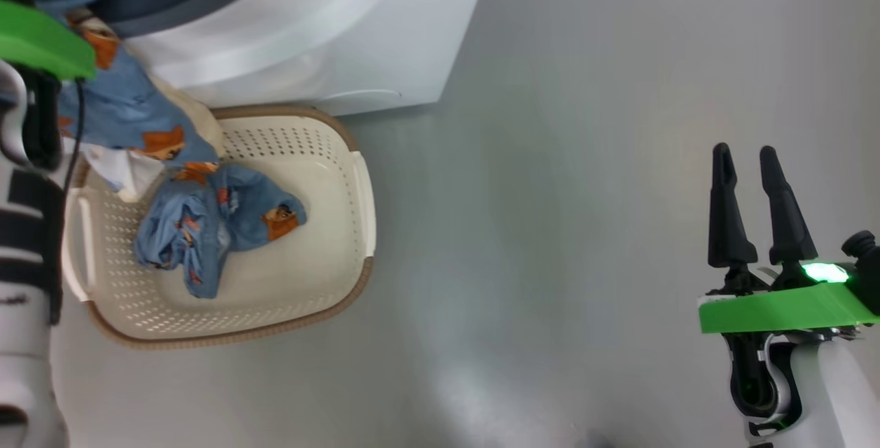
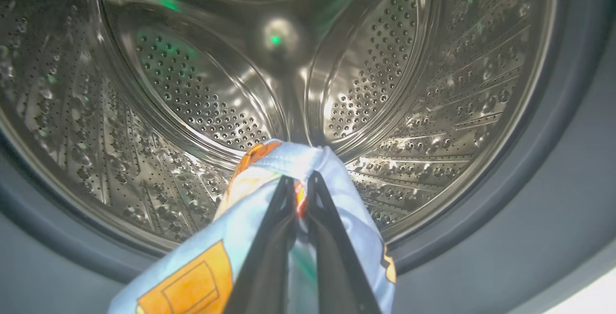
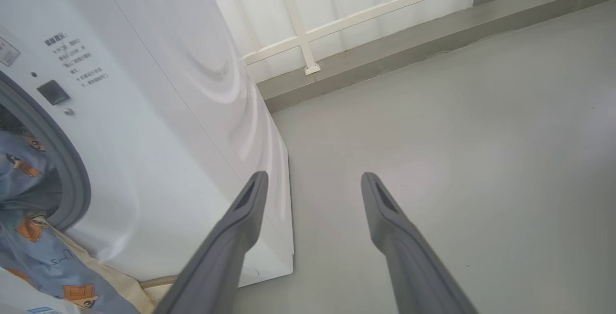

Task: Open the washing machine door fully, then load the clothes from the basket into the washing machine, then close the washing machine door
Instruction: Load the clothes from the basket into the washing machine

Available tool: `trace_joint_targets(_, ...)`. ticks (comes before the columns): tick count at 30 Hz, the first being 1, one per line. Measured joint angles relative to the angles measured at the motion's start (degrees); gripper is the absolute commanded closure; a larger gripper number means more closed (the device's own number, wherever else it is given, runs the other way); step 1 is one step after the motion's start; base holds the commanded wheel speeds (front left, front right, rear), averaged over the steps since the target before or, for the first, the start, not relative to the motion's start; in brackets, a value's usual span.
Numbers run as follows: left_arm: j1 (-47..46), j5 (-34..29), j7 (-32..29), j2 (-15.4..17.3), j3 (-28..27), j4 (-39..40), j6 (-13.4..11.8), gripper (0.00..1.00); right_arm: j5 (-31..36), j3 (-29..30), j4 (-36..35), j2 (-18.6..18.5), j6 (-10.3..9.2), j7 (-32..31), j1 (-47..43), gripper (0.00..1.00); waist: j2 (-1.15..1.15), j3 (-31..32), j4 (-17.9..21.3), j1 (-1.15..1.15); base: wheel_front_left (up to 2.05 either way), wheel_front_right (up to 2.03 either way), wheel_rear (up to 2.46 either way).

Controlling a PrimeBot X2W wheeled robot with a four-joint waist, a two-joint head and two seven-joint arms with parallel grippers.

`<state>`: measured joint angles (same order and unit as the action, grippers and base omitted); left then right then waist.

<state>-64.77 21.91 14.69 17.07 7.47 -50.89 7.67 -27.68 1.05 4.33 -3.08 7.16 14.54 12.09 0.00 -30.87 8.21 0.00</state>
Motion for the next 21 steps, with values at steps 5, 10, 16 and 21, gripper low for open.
trace_joint_targets(5,-5.8,-0.4,0.0,0.7,1.8,-8.0,0.0,1.0,-0.1,-0.9,-0.1,0.5,0.0,0.0,0.7,0.0,0.0,-2.0,1.7,0.0,0.0,0.0,0.0)
trace_joint_targets(10,-10.5,-0.3,0.0,2.4,3.3,-14.2,0.0,1.0,-1.2,-1.7,-0.1,0.6,0.0,0.0,1.5,0.0,0.0,-3.7,3.5,0.0,0.0,0.0,0.0)
trace_joint_targets(16,-14.6,0.3,-0.1,3.7,4.7,-17.6,0.0,1.0,-1.6,-2.6,-0.5,0.6,0.0,0.0,2.6,0.0,0.0,-5.2,5.8,0.0,0.0,0.0,0.0)
trace_joint_targets(21,-16.6,0.2,0.0,5.6,3.9,-10.1,0.0,1.0,-1.8,-2.6,-1.0,0.6,0.0,0.0,2.6,0.0,0.0,-6.4,7.0,0.0,0.0,0.0,0.0)
